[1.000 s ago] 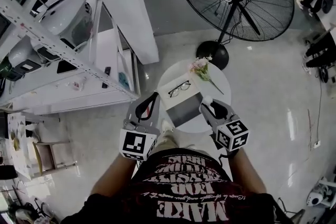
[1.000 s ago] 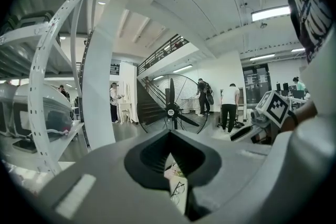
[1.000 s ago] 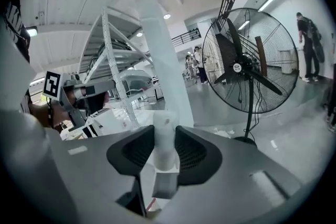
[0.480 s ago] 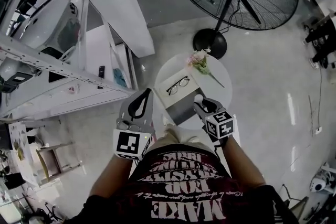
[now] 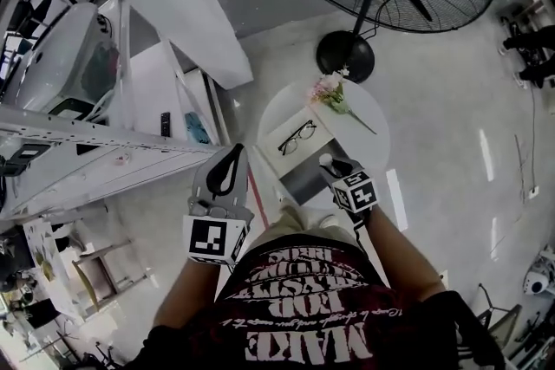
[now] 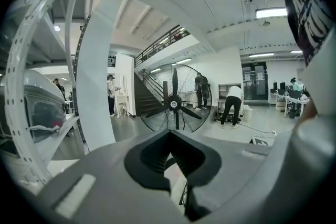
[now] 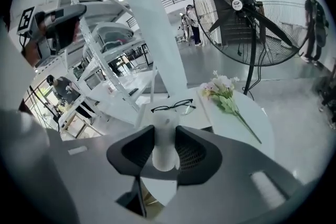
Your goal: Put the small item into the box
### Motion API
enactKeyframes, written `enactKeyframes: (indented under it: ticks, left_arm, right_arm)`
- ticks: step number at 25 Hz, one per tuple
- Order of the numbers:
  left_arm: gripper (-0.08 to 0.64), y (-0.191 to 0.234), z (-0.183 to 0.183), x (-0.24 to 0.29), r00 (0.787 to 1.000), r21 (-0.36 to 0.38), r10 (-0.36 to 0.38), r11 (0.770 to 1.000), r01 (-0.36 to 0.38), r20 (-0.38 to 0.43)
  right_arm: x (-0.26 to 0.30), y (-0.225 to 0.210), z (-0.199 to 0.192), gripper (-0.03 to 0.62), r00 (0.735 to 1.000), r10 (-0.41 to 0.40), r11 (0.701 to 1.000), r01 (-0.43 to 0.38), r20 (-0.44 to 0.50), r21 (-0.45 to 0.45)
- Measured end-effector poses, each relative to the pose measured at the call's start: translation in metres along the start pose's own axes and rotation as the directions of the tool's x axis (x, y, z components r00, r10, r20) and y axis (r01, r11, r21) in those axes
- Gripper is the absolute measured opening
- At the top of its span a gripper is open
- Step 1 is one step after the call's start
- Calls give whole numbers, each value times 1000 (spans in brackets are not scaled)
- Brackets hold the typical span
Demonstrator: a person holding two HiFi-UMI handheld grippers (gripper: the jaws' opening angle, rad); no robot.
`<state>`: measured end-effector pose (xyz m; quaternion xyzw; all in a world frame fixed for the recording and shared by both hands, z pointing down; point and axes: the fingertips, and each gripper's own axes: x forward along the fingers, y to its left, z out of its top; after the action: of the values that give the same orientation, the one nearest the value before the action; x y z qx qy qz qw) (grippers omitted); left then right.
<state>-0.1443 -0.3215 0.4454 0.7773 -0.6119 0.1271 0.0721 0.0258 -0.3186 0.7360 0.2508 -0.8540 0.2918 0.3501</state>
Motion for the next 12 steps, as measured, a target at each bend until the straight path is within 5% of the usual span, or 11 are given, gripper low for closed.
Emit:
enactKeyframes:
  ticks: [12]
  left_arm:
    - [0, 14, -16, 26, 998, -14, -38, 999, 38, -40]
  right_arm:
    - [51, -25, -42, 153, 987, -28, 999, 32, -159, 22]
